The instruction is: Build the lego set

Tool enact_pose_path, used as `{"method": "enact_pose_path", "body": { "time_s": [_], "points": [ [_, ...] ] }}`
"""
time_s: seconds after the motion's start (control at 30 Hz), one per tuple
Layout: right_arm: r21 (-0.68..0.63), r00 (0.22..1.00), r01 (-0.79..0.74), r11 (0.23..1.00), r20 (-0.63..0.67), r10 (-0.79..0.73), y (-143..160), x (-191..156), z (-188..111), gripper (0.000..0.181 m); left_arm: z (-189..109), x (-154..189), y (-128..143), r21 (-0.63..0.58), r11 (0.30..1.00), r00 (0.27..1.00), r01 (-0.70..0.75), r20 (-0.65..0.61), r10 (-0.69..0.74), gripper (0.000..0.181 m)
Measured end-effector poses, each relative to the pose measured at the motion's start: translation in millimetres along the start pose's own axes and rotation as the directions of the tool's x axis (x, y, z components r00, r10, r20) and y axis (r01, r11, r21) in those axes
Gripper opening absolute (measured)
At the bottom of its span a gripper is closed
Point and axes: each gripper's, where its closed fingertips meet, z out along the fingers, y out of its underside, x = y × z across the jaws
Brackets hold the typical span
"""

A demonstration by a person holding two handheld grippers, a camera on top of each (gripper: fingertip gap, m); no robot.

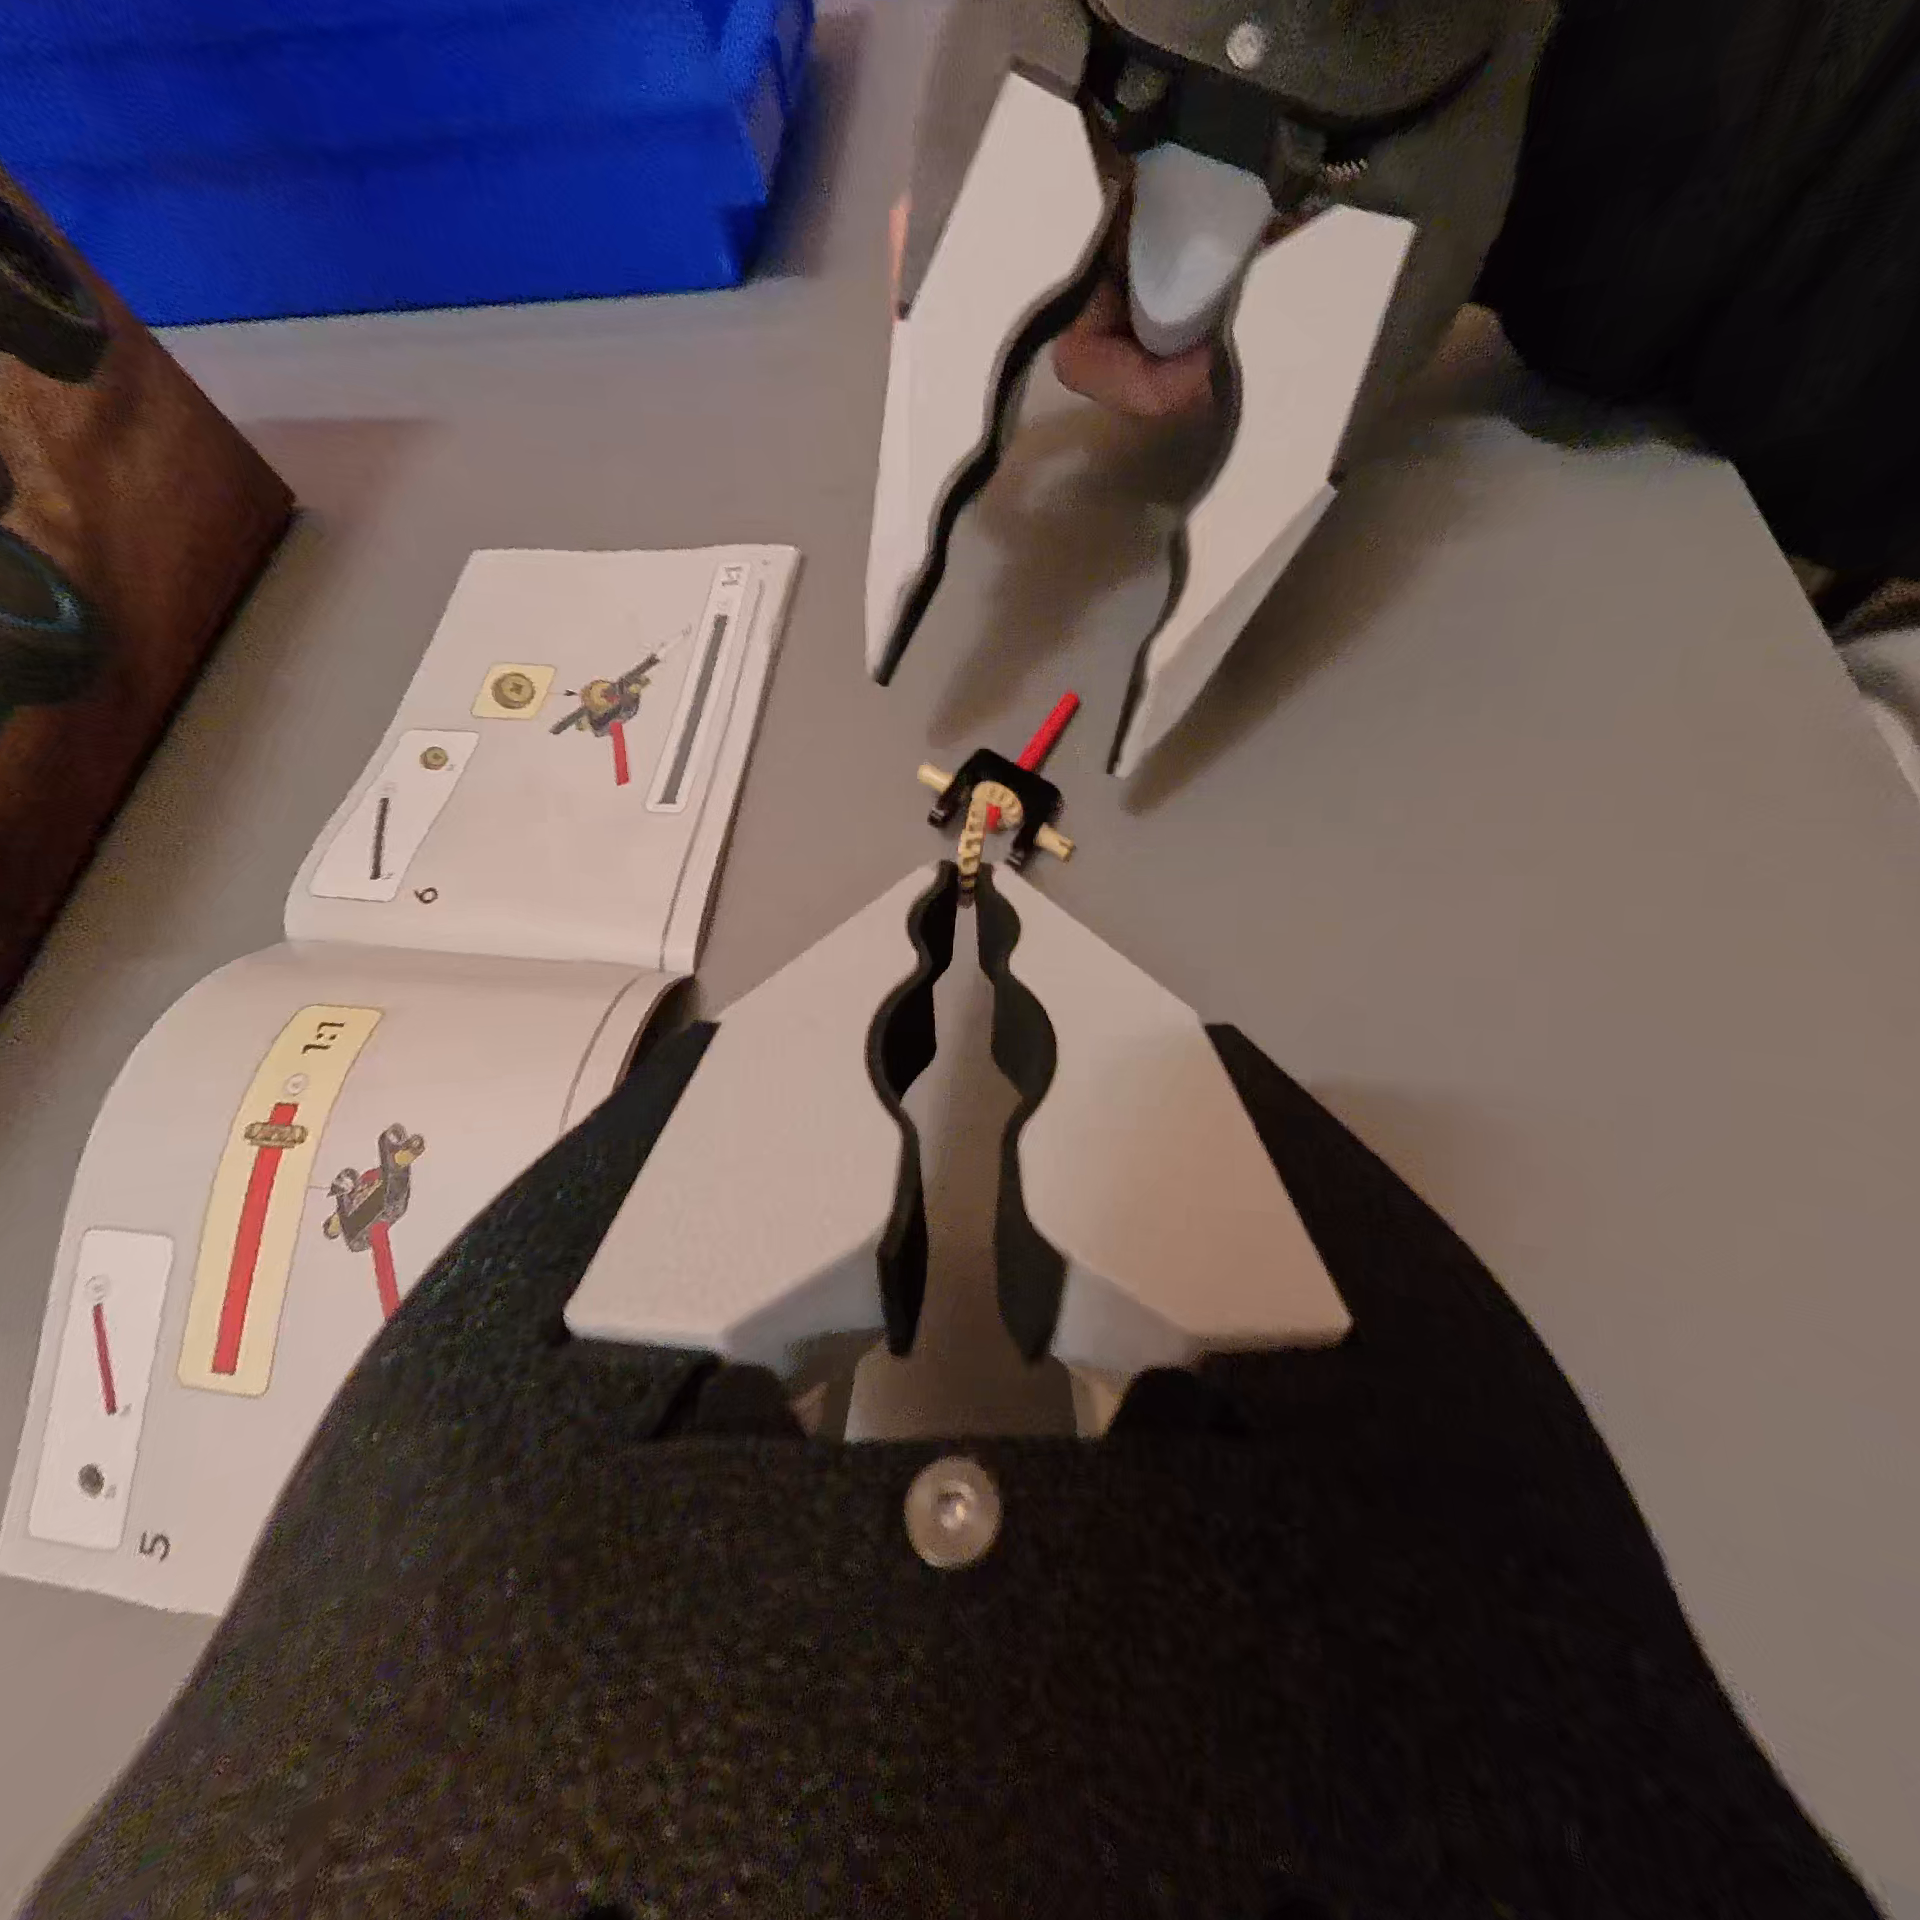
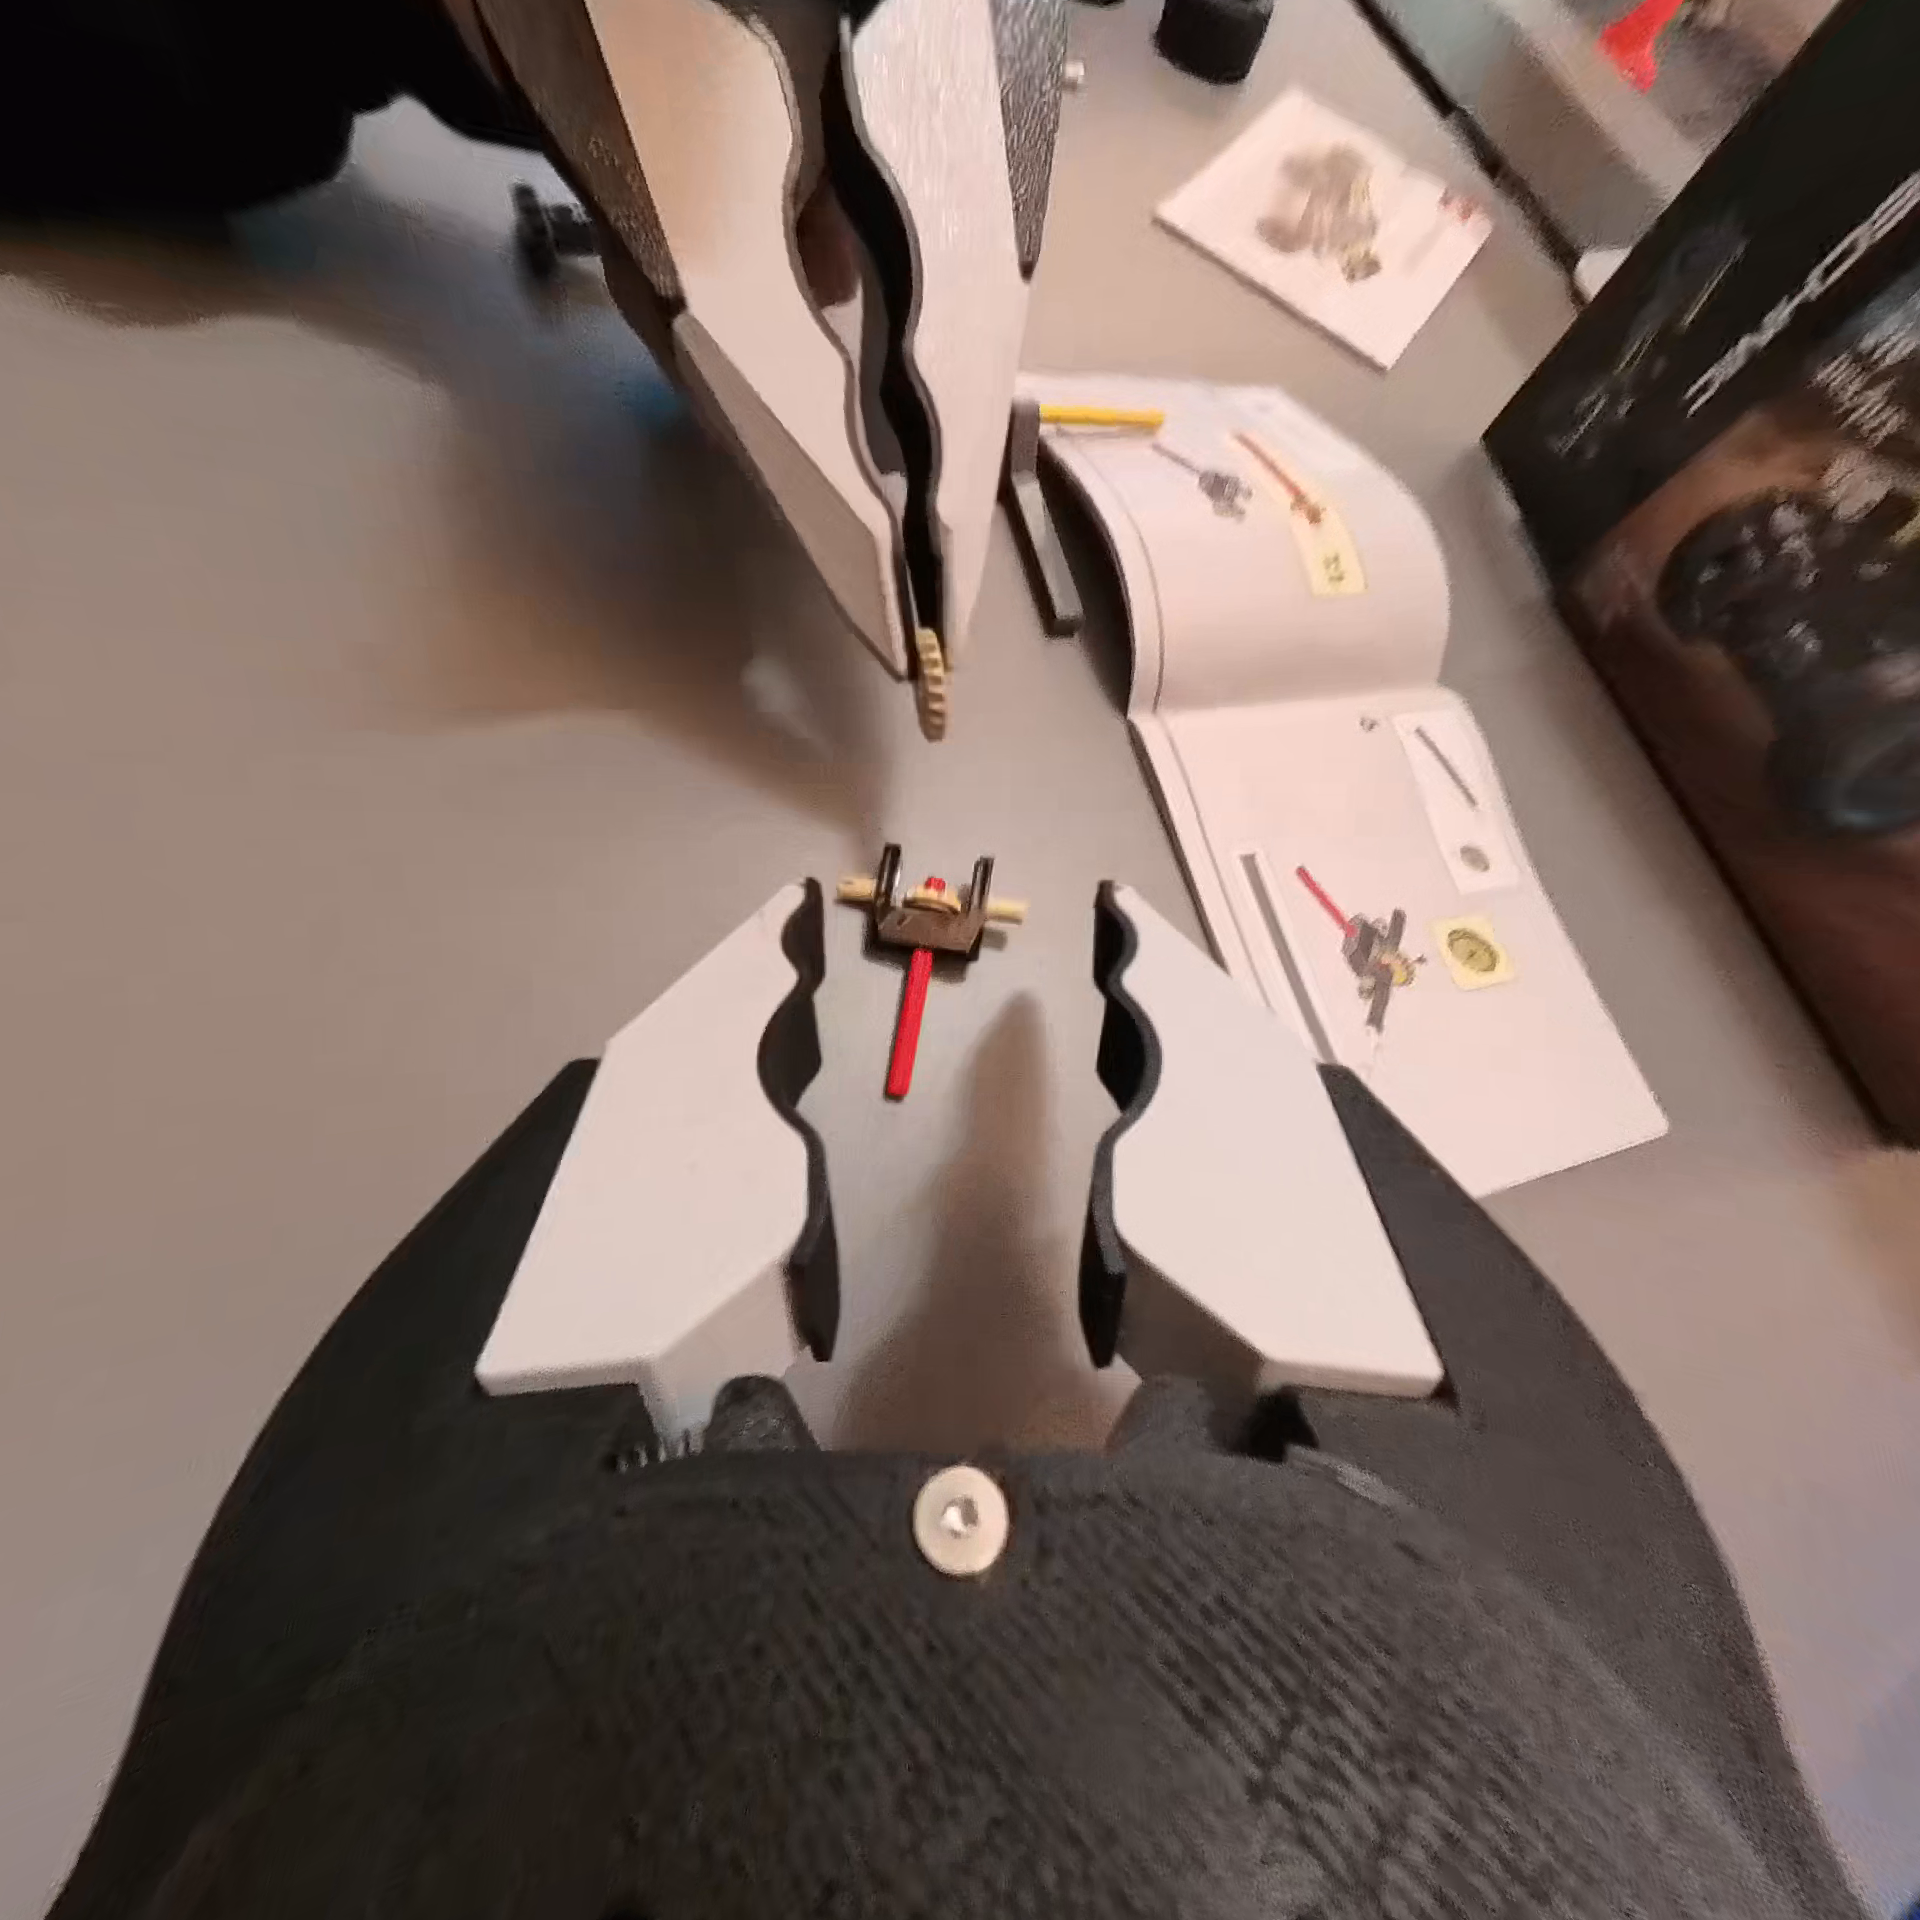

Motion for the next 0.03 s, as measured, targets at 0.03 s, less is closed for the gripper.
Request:
{"method": "enact_pose_path", "body": {
  "time_s": [0.03],
  "points": [
    [-0.002,1.000,-0.018,1.000,0.001,0.018,2.3,1.0,2.0,0.050,2.0,1.0,3.4,-0.022,1.000,1.000,-0.011,-0.027,0.010,0.001]
  ]
}}
